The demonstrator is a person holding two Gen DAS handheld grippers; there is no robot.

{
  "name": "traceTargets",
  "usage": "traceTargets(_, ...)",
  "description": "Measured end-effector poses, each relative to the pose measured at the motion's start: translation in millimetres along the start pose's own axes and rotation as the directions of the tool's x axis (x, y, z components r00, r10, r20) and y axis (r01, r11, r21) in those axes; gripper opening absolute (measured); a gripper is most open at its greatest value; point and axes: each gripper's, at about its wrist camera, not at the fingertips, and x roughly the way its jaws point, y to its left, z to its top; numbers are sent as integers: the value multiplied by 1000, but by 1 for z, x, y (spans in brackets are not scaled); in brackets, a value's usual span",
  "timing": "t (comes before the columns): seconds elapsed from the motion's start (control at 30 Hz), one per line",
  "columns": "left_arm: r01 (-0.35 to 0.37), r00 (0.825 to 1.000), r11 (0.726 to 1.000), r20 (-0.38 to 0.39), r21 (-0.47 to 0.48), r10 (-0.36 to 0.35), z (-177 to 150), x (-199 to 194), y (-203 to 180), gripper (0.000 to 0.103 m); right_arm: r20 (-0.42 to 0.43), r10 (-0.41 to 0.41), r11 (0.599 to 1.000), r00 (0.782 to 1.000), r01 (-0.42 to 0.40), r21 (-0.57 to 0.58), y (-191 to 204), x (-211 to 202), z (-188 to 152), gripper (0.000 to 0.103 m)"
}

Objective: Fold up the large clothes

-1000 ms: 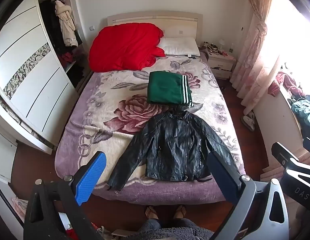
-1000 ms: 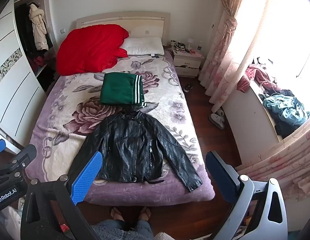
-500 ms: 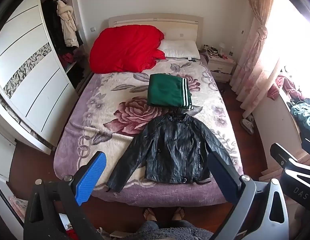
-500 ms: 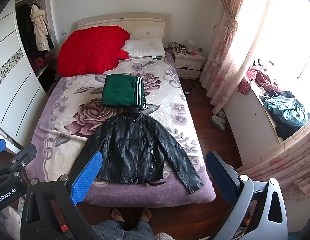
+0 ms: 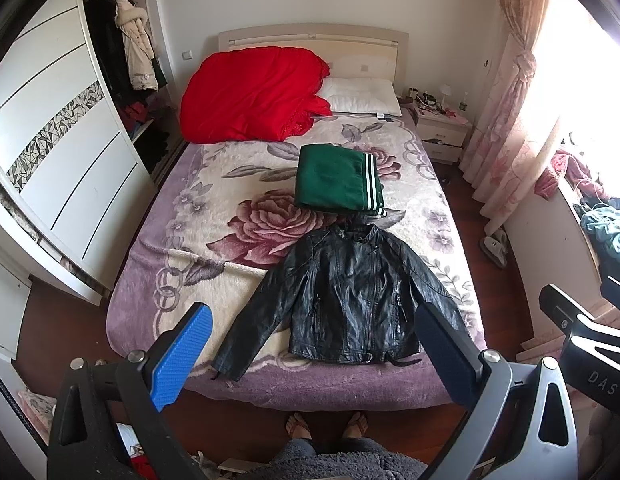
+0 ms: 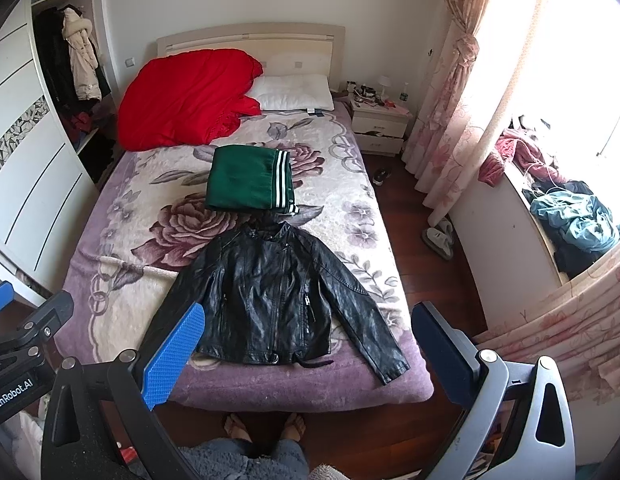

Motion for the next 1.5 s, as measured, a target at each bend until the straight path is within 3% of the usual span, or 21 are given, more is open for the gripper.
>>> traceTargets(1.5,-1,1000,1000,30,-12,1,5,-16,4,103,14,10,1000,1000,-10,-7,3,-12,1,103)
